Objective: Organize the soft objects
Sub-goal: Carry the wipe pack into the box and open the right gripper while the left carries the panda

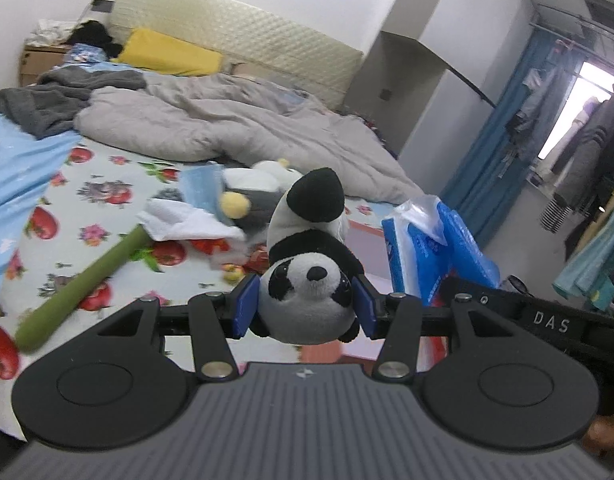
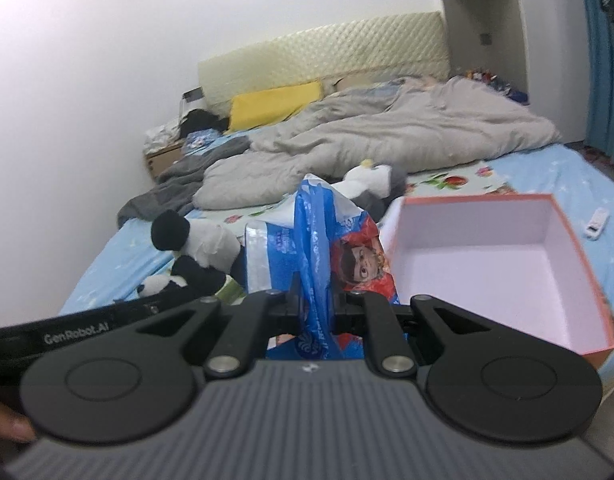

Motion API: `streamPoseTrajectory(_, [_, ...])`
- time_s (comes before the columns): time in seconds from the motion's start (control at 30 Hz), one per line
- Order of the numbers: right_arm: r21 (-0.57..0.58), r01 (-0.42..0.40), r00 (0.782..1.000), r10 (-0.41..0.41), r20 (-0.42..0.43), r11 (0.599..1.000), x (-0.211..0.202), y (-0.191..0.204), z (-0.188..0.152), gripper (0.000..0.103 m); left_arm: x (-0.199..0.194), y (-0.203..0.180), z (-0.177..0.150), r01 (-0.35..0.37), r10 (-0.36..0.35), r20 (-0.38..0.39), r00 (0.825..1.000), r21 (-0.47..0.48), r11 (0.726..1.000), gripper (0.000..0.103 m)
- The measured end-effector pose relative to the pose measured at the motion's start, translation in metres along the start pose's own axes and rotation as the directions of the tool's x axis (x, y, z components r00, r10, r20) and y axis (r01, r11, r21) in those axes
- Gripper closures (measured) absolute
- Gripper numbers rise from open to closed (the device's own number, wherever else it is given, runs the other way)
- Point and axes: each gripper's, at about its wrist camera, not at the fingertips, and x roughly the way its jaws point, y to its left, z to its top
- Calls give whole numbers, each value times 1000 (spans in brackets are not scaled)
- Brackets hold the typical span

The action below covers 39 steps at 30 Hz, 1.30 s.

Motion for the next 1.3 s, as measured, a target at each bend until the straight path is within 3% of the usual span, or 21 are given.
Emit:
streamPoseTrajectory(0.27, [40,78,997,-79,17,996,-12,-38,-1,90,33,-43,-6,90,-87,-60,994,52,995,47])
streamPoseTrajectory(0.6, [116,170,985,-168,-29,979,17,-91,-10,90,100,-70,-3,146,-130,-151,980,97,984,47])
streamPoseTrajectory(0.9, [177,249,968,-241,-67,952,58,-153,-9,89,194,-106,10,242,-193,-268,944,163,956,47])
streamPoseTrajectory(1.13, [196,264,961,-240,-136,944,96,-186,-13,89,270,-118,3,229,-168,-349,922,139,964,47])
streamPoseTrajectory(1.3, [212,266,956,-229,-183,940,123,-206,-18,89,301,-121,-4,211,-143,-387,911,141,967,47])
